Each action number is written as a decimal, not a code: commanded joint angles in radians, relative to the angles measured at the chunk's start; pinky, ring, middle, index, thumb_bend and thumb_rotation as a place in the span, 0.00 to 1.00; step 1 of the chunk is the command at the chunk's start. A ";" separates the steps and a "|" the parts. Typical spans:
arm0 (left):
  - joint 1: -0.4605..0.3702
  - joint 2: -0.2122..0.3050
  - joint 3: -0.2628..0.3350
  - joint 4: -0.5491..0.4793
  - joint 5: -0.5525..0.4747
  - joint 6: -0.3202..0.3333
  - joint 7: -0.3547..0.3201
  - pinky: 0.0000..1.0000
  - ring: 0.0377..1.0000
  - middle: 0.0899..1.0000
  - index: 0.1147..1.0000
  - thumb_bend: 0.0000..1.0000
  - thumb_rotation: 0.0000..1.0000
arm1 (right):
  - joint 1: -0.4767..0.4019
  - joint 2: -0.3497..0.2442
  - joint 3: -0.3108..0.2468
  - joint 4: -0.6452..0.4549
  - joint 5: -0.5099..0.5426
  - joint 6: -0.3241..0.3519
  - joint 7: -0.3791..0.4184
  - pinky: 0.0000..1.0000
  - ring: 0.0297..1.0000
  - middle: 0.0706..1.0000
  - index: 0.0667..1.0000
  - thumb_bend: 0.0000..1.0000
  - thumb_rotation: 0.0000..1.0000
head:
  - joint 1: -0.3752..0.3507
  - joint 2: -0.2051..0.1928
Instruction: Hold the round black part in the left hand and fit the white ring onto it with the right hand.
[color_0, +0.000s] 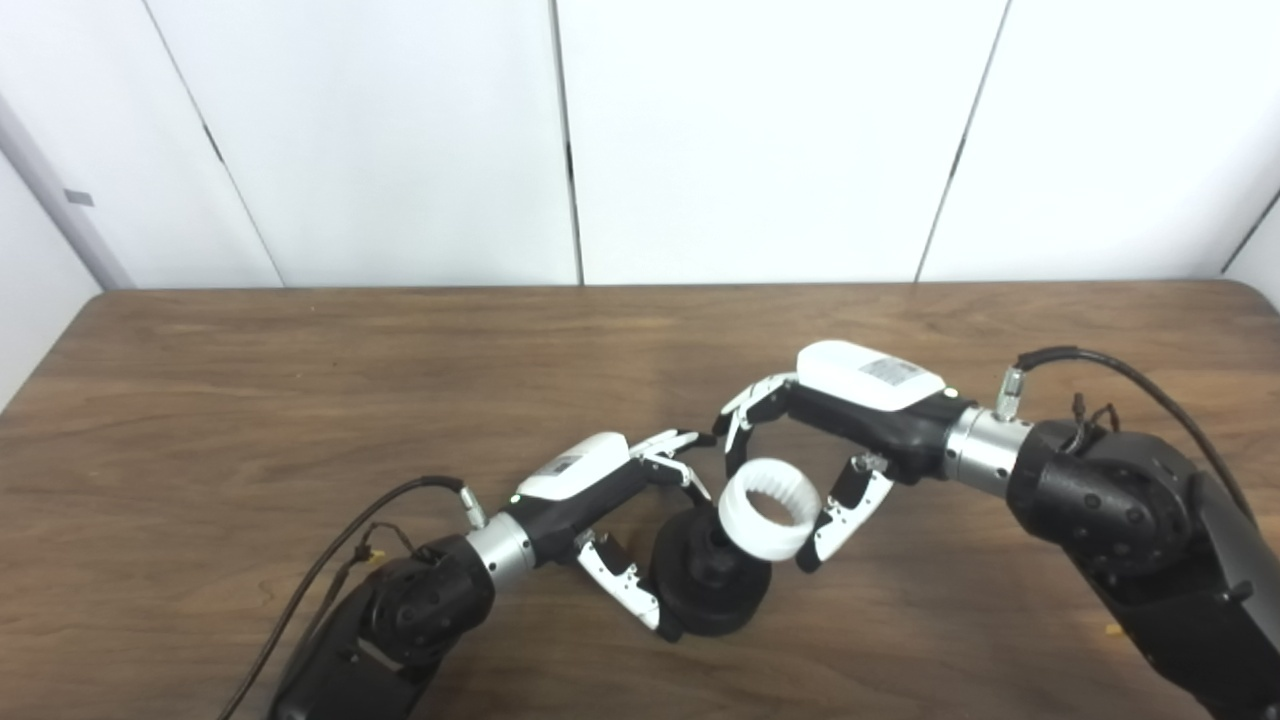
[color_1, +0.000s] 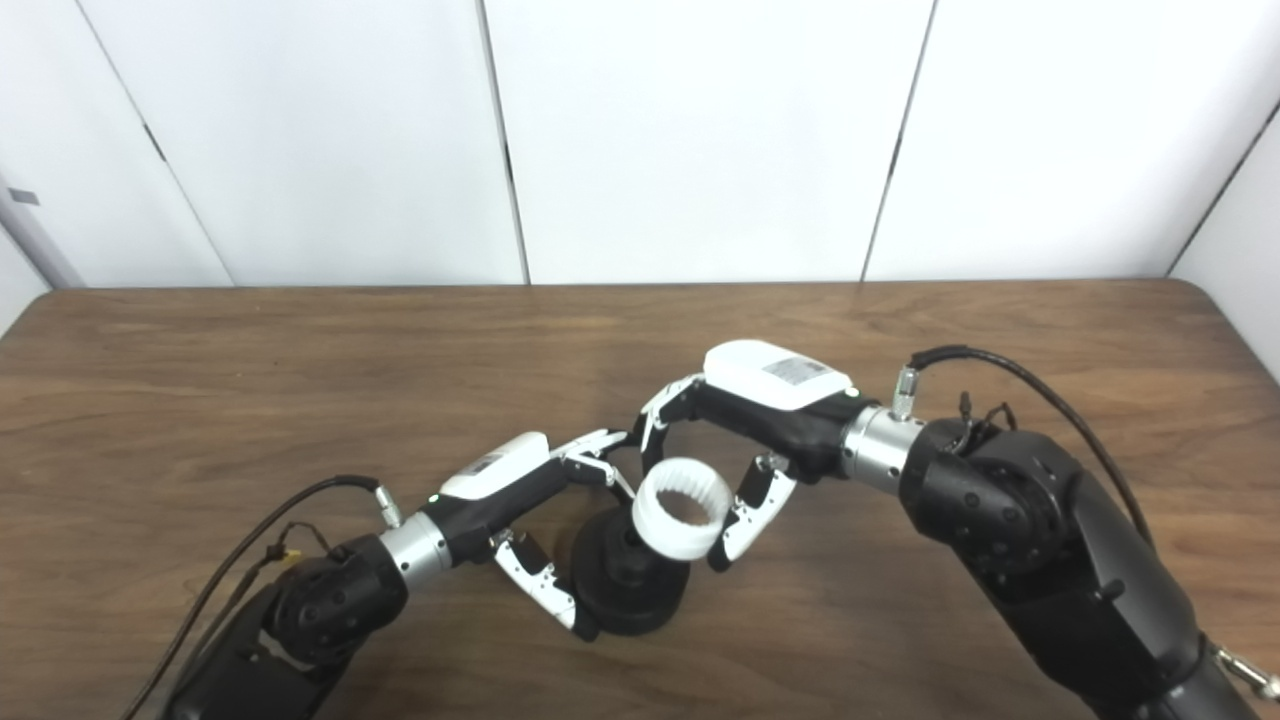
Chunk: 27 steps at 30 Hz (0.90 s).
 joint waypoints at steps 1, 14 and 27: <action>0.014 0.001 -0.032 0.040 0.032 0.053 -0.053 0.90 1.00 0.97 0.42 0.52 0.07 | -0.033 0.006 -0.003 -0.042 0.001 -0.015 0.000 0.74 0.82 0.77 0.44 0.52 0.14 | 0.002 0.001; 0.012 0.004 -0.031 0.033 0.027 0.064 -0.057 0.92 1.00 0.97 0.42 0.52 0.07 | -0.021 0.043 0.018 -0.022 -0.012 -0.020 0.006 0.75 0.81 0.77 0.44 0.52 0.14 | 0.006 0.006; 0.016 0.004 -0.029 0.024 0.014 0.065 -0.062 0.93 1.00 0.97 0.42 0.52 0.07 | -0.016 0.075 0.029 0.019 -0.032 -0.024 -0.006 0.75 0.81 0.76 0.44 0.52 0.14 | 0.010 0.011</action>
